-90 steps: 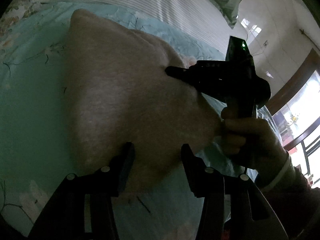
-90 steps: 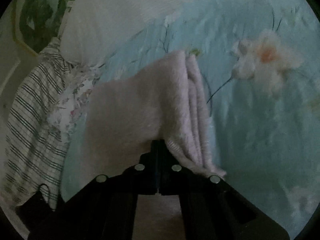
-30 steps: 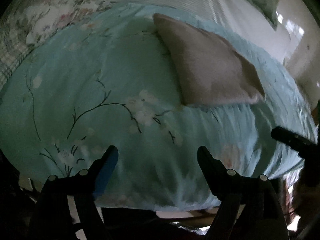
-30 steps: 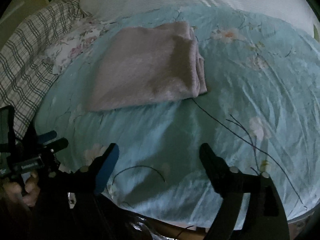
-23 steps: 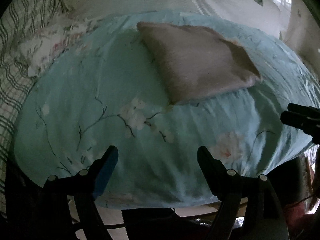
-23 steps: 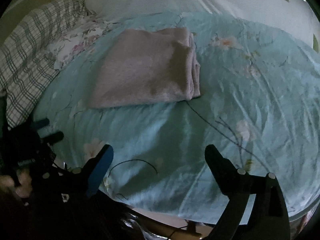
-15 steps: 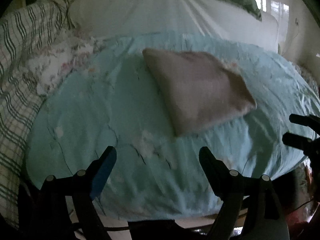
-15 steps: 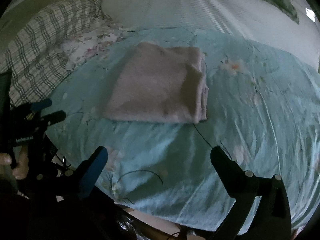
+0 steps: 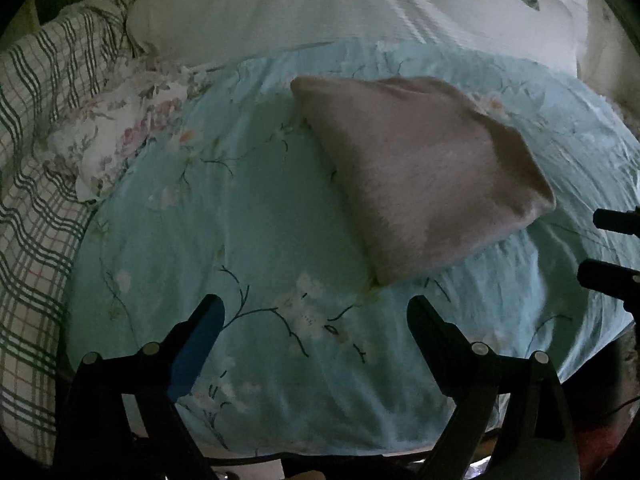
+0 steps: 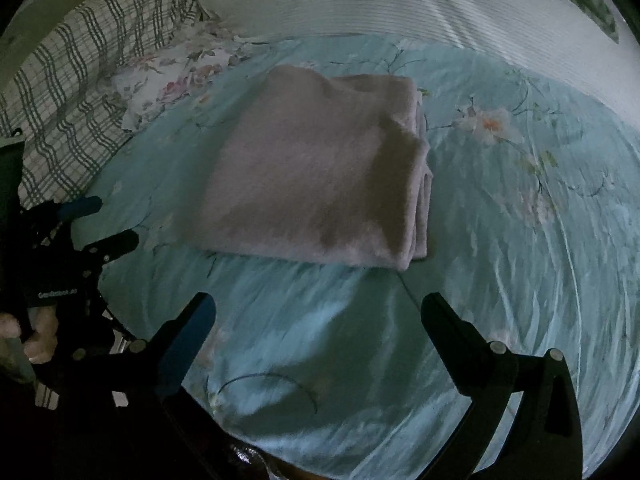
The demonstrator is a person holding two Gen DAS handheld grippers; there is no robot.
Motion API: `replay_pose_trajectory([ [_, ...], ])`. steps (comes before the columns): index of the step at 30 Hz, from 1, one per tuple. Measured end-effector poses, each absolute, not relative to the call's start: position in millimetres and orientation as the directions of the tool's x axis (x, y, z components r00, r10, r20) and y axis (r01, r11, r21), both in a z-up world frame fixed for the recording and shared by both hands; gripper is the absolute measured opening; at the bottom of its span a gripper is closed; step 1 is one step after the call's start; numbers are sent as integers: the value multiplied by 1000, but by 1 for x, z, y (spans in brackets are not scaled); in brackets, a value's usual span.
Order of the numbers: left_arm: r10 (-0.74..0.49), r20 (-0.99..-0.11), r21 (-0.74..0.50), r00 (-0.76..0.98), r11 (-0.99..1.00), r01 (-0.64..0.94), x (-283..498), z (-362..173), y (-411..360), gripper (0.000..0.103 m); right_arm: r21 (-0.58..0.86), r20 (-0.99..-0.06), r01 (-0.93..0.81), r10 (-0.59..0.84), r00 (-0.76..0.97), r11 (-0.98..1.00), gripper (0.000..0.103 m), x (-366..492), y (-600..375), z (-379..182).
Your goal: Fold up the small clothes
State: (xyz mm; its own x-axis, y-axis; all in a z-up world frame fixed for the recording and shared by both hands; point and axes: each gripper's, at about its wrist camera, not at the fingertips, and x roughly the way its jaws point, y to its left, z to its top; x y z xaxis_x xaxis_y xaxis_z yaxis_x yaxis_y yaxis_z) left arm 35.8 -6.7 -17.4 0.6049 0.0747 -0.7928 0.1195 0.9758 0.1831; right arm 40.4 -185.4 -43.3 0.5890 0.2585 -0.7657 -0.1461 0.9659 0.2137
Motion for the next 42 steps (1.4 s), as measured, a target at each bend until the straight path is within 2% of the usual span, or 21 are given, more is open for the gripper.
replay_pose_trajectory([
  [20, 68, -782, 175, 619, 978, 113, 65, -10, -13, 93, 194, -763, -166, 255, 594, 967, 102, 87, -191, -32],
  [42, 54, -781, 140, 623, 986, 90, 82, -7, -6, 93, 223, -745, -158, 273, 609, 962, 102, 96, -193, -32],
])
